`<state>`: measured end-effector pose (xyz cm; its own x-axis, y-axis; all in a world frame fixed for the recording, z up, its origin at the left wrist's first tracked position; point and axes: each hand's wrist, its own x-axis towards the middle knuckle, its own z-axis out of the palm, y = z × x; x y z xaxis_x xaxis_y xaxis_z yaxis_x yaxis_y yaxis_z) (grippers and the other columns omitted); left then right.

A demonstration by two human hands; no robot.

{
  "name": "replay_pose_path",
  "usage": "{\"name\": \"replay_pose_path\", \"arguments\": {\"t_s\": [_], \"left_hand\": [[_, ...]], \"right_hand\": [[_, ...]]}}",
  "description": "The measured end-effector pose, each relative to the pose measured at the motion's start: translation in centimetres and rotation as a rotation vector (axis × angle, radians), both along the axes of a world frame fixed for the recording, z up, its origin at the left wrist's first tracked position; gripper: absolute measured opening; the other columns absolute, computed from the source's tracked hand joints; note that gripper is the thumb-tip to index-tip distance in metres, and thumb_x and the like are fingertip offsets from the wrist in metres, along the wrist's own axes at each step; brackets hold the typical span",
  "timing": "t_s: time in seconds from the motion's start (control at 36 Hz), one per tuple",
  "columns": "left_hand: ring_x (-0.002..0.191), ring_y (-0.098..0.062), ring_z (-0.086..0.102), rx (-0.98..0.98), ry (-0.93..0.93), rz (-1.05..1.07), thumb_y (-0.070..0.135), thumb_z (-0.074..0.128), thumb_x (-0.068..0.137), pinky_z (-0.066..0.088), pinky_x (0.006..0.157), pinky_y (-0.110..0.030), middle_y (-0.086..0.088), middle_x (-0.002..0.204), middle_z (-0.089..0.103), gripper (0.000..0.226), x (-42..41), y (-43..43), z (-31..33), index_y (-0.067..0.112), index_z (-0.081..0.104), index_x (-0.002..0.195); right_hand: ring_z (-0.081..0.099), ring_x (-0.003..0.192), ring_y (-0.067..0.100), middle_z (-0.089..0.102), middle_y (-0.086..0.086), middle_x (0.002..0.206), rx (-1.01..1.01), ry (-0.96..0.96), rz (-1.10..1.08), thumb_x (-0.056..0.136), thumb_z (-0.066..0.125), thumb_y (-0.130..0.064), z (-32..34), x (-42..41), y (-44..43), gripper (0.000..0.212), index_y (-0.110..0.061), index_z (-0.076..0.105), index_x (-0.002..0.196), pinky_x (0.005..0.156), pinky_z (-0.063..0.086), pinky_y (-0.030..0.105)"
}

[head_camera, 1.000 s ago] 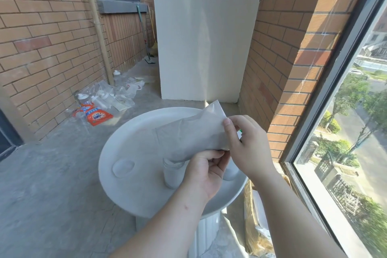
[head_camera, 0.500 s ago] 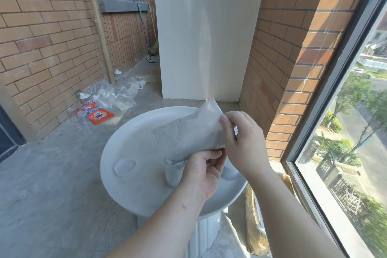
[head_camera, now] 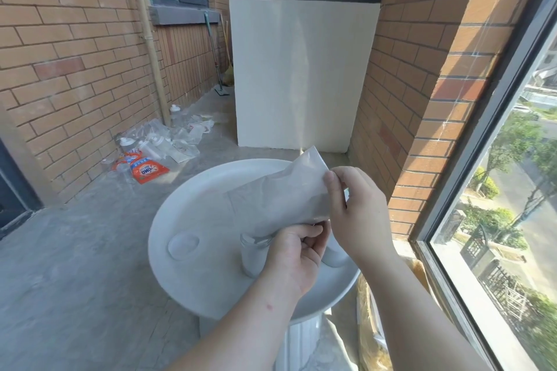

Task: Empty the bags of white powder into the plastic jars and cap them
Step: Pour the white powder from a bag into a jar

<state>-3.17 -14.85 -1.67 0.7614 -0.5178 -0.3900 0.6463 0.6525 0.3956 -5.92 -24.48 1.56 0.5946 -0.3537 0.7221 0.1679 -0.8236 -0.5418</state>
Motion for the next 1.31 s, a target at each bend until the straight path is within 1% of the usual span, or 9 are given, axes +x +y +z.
{"name": "replay_pose_path", "arguments": {"t_s": [0.14,0.25,0.42,0.53,0.72,0.86,1.03,1.31], "left_hand": [[0.073,-0.022,0.073,-0.002,0.005,0.001,-0.025,0.048,0.078,0.061,0.067,-0.027,-0.014,0.089,0.074,0.035,-0.01,-0.10,-0.03,-0.003,0.071,0.093],[0.070,-0.021,0.072,0.001,0.004,-0.002,-0.025,0.047,0.078,0.060,0.065,-0.026,-0.013,0.085,0.074,0.036,0.03,-0.19,-0.04,-0.002,0.071,0.090],[0.073,-0.021,0.072,-0.006,-0.002,-0.002,-0.025,0.046,0.078,0.060,0.063,-0.026,-0.013,0.087,0.074,0.036,-0.02,-0.19,-0.01,-0.001,0.072,0.089],[0.071,-0.021,0.073,-0.028,-0.025,-0.014,-0.023,0.046,0.079,0.059,0.062,-0.026,-0.013,0.085,0.075,0.037,-0.19,-0.17,0.14,0.000,0.075,0.080],[0.070,-0.020,0.072,-0.034,-0.048,-0.012,-0.021,0.045,0.080,0.059,0.061,-0.025,-0.013,0.084,0.074,0.036,-0.17,-0.39,0.18,-0.001,0.073,0.087],[0.070,-0.019,0.072,-0.037,-0.056,-0.012,-0.021,0.045,0.080,0.058,0.060,-0.024,-0.013,0.085,0.074,0.036,-0.21,-0.43,0.26,-0.002,0.073,0.090],[0.074,-0.021,0.073,-0.037,-0.043,-0.018,-0.022,0.046,0.080,0.058,0.062,-0.024,-0.014,0.088,0.074,0.036,-0.20,-0.48,0.19,-0.001,0.074,0.088],[0.070,-0.022,0.073,-0.006,-0.008,-0.008,-0.025,0.046,0.078,0.059,0.062,-0.025,-0.014,0.086,0.073,0.035,0.10,-0.33,-0.31,-0.003,0.071,0.090]], "right_hand": [[0.054,0.081,0.016,0.059,-0.007,0.084,0.003,0.015,0.000,0.103,0.052,-0.020,0.04,0.00,0.03,0.017,-0.016,0.062,0.090,0.071,0.047,0.039],[0.055,0.081,0.016,0.059,-0.007,0.083,0.010,0.016,0.001,0.103,0.051,-0.021,0.04,-0.09,-0.01,0.018,-0.017,0.062,0.090,0.072,0.047,0.039],[0.055,0.082,0.018,0.060,-0.007,0.083,0.014,0.028,0.008,0.104,0.051,-0.023,-0.04,-0.12,0.05,0.018,-0.018,0.062,0.091,0.072,0.048,0.042],[0.055,0.081,0.019,0.059,-0.005,0.082,0.009,0.037,0.015,0.104,0.051,-0.022,-0.07,-0.19,0.04,0.018,-0.019,0.061,0.089,0.072,0.048,0.042],[0.057,0.082,0.015,0.060,-0.009,0.081,-0.013,0.026,0.018,0.102,0.055,-0.023,-0.01,-0.40,-0.09,0.016,-0.019,0.064,0.089,0.072,0.049,0.040],[0.059,0.083,0.016,0.062,-0.007,0.082,-0.022,0.035,0.015,0.099,0.052,-0.030,-0.27,-0.52,-0.49,0.023,-0.016,0.068,0.088,0.072,0.050,0.043],[0.056,0.076,0.020,0.059,-0.004,0.078,-0.052,-0.030,-0.014,0.099,0.053,-0.024,-0.10,-0.34,-0.47,0.021,-0.014,0.064,0.085,0.066,0.048,0.042],[0.054,0.075,0.019,0.058,-0.005,0.079,-0.052,-0.053,-0.028,0.100,0.051,-0.025,0.03,-0.09,-0.19,0.020,-0.016,0.063,0.087,0.065,0.047,0.042]]}}
